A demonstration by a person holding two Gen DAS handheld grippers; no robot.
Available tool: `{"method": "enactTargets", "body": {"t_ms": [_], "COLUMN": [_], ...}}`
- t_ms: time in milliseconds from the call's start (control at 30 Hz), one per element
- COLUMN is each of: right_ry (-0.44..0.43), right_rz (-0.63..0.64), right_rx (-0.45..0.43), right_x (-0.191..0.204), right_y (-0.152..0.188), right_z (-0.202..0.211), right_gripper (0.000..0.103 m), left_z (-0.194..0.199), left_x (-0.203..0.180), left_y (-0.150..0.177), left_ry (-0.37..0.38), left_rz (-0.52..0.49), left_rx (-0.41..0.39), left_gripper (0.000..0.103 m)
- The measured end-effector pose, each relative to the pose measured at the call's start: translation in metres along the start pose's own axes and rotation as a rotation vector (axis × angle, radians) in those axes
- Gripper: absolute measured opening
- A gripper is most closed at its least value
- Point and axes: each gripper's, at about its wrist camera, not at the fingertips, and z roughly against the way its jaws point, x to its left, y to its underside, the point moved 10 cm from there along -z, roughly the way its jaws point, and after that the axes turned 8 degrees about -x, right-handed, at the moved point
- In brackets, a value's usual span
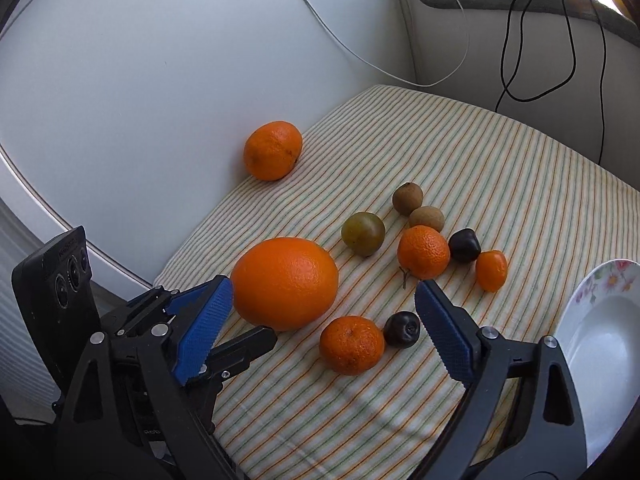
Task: Organize fruits
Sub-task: 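Move the right gripper to the large orange and close on it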
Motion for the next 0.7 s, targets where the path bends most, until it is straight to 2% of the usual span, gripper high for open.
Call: {"method": "enactTargets", "body": {"t_ms": [100, 233, 700], "right_ry": [-0.039, -0.047, -0.103], "right_rz": [-0.03, -0.027, -0.029], "right_rx": [0.03, 0.057, 0.103], "right_x": [0.001, 0.003, 0.015], "right_y": [0.002, 0.004, 0.003], "right_z": [-0.011, -0.024, -0.053], "right_gripper": [0.093, 0.09, 0.088], "left_z": [-0.004, -0.006, -0.009], "left_x": [0.001, 0.0, 0.004], "left_y": [0.001, 0.001, -0.006], "left_ry": [0.011, 0.023, 0.017], "left_rz": [0.015, 0.018, 0.005], "left_rx": [0.01, 0.013, 0.009], "left_gripper": [0.071, 0.069, 0.072]}}
